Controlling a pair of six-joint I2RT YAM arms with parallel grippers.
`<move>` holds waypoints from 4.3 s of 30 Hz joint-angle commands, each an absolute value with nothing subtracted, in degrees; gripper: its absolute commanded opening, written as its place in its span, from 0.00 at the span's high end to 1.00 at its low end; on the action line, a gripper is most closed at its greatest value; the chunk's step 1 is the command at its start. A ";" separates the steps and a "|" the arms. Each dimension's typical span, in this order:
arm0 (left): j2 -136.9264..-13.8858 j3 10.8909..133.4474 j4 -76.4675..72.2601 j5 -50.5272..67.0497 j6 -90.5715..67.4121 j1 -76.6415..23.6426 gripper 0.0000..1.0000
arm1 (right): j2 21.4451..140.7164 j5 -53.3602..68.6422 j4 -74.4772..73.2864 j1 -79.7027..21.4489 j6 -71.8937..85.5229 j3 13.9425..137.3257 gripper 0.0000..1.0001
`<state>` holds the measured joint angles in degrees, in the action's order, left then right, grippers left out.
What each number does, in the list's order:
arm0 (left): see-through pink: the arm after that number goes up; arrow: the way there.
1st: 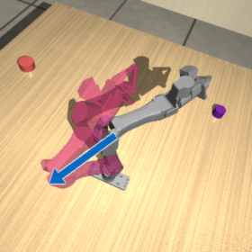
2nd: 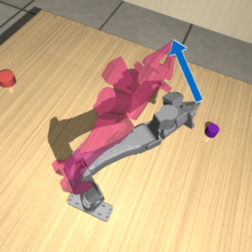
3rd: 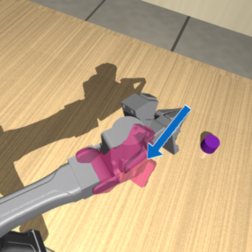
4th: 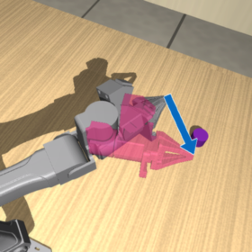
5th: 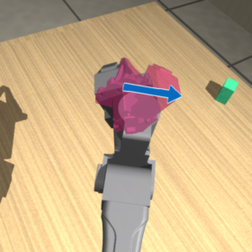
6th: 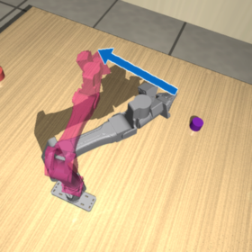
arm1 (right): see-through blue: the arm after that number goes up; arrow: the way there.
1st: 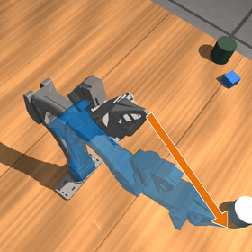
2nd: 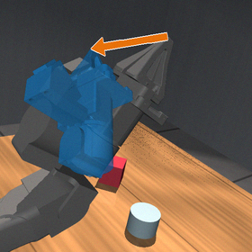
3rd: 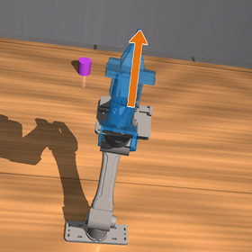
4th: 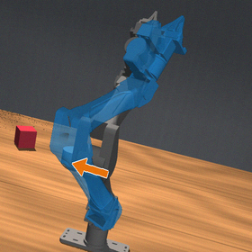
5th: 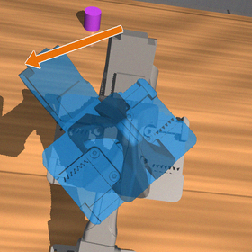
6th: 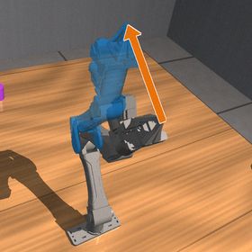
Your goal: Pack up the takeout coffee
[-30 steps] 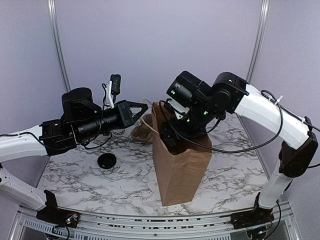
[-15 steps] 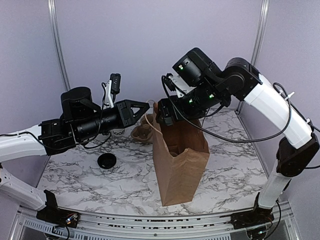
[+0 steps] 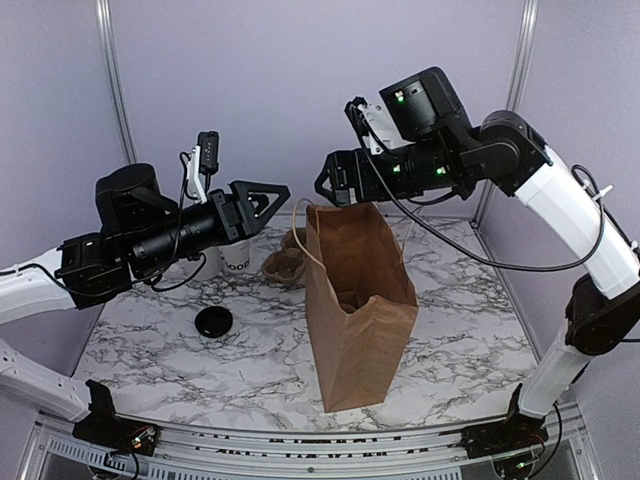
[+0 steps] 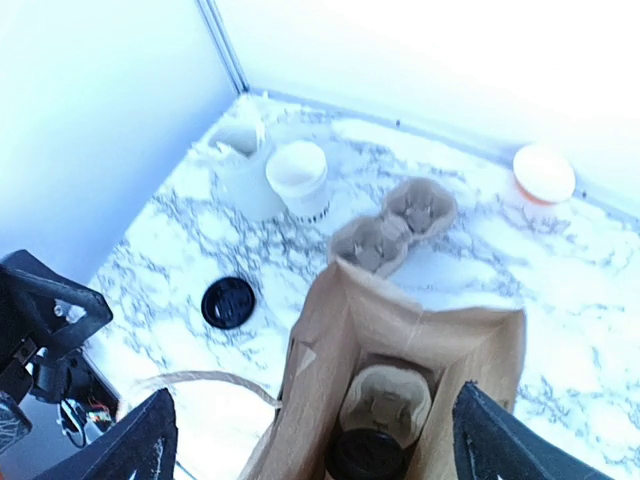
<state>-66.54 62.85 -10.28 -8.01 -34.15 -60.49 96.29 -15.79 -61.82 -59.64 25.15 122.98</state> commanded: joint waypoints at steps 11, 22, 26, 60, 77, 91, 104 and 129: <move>-61.20 62.96 -2.35 -18.25 -32.74 -60.57 0.01 | 84.38 -16.83 -41.63 -51.28 18.47 110.04 0.04; -62.46 63.98 6.53 -26.34 -36.88 -57.00 0.01 | 73.45 -3.43 -30.07 -37.26 21.55 89.68 0.04; -62.85 64.19 11.57 -26.75 -40.09 -52.64 0.01 | 70.85 0.38 -27.87 -33.24 22.17 84.90 0.04; -79.66 74.37 29.76 -13.60 -34.26 -19.13 0.54 | 63.61 4.91 -25.69 -28.79 25.49 71.97 0.05; -86.57 76.12 27.27 -12.11 -33.26 -18.23 0.62 | 62.28 3.97 -26.89 -28.77 25.83 71.37 0.05; -90.30 77.18 26.21 -14.40 -32.11 -14.35 0.64 | 61.75 3.59 -27.65 -28.74 25.73 71.32 0.05; -92.00 82.01 26.18 -11.45 -29.61 -9.62 0.64 | 61.57 3.60 -27.95 -28.75 25.87 71.15 0.05; -93.46 82.96 24.61 -4.74 -26.95 -9.66 0.71 | 62.07 4.68 -27.72 -28.76 26.37 70.34 0.05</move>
<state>-91.42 80.95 26.00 -5.80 -28.69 -9.69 62.65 4.27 -27.73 -29.28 25.76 70.24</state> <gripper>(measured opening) 0.289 0.949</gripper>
